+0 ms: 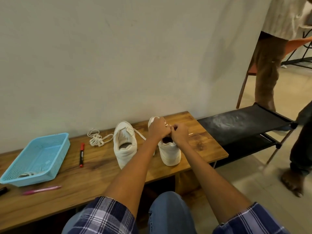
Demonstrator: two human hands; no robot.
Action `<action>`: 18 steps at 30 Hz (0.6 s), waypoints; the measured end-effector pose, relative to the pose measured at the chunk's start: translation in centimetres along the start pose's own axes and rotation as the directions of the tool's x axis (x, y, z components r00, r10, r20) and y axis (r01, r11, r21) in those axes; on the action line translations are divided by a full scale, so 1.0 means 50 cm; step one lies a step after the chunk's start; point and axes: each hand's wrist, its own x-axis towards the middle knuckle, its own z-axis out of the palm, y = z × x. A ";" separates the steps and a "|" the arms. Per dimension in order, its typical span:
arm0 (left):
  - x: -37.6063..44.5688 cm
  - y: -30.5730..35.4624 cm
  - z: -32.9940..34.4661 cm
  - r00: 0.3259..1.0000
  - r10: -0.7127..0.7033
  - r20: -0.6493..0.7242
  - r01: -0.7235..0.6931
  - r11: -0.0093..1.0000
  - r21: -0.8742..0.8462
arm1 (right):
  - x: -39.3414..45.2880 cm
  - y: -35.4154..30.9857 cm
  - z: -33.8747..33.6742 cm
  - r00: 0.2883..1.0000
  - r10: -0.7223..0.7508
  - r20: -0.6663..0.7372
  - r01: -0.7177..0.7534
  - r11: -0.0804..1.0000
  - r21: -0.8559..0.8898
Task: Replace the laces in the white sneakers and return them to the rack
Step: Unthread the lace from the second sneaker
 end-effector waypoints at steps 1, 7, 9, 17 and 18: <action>0.004 0.001 -0.002 1.000 -0.004 0.011 0.003 0.999 0.046 | 0.000 0.000 0.000 1.000 -0.001 0.000 0.001 1.000 0.002; -0.008 0.023 -0.020 0.994 -0.055 0.092 0.037 0.982 0.184 | 0.000 -0.001 0.001 1.000 0.014 0.014 -0.015 1.000 0.011; -0.006 0.019 -0.017 0.985 -0.127 0.114 0.140 0.984 -0.113 | -0.003 -0.004 -0.001 1.000 0.024 -0.009 -0.024 1.000 0.015; 0.031 0.020 -0.137 0.751 -0.659 -0.045 0.159 0.246 -0.956 | 0.001 -0.009 0.002 0.999 0.046 -0.027 -0.046 0.999 -0.016; 0.023 0.017 -0.137 0.767 -0.633 -0.103 0.226 0.417 -0.880 | 0.000 -0.009 0.001 0.999 0.043 -0.026 -0.043 0.999 -0.015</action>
